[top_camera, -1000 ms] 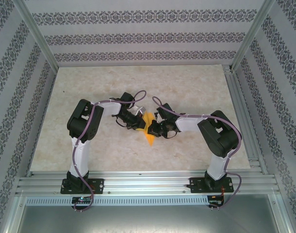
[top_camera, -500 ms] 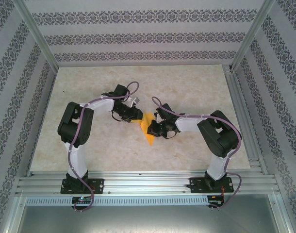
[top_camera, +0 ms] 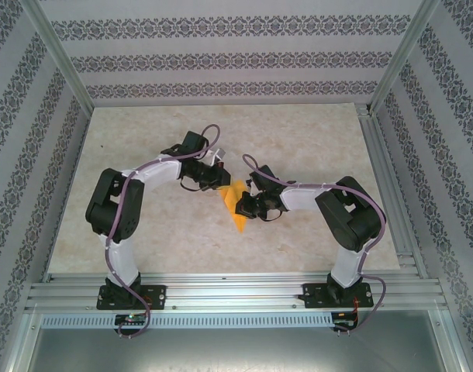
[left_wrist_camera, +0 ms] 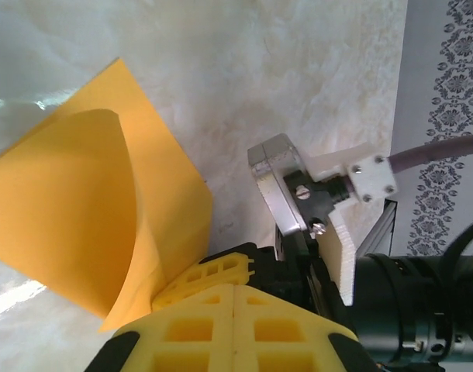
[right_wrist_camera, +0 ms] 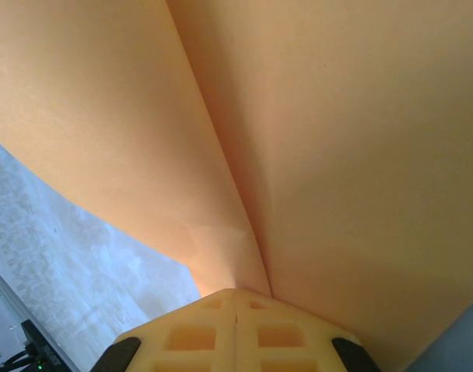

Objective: Fold a paper plane with a square sheet of paper (pick it up from the middle)
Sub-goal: Fourth fold the wing at the center of the table.

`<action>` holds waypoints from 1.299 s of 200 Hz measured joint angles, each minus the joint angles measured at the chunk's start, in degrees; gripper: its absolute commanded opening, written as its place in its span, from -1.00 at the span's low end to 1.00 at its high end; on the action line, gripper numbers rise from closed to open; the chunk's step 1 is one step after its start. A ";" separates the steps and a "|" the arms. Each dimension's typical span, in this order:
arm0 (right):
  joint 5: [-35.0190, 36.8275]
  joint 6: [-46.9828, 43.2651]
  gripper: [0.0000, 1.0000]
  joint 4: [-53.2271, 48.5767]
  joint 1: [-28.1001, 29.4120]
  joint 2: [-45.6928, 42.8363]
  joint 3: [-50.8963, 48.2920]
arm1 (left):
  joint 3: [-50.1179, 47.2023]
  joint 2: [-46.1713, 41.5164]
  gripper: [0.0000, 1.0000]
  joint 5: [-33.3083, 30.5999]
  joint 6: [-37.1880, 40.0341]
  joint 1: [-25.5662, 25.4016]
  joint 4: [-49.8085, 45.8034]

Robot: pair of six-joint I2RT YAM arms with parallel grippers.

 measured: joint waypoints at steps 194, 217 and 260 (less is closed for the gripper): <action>0.81 0.02 -1.00 0.87 0.63 0.15 -0.04 | 4.96 13.35 -0.95 -2.25 0.07 -1.84 1.40; 1.29 0.02 -1.00 1.51 0.87 0.15 -0.42 | 6.25 13.77 -0.95 -2.69 1.53 -1.81 -0.42; 1.22 0.20 -1.00 5.51 0.87 -0.42 -2.82 | 9.97 15.76 -0.94 -2.16 3.39 -1.27 -3.76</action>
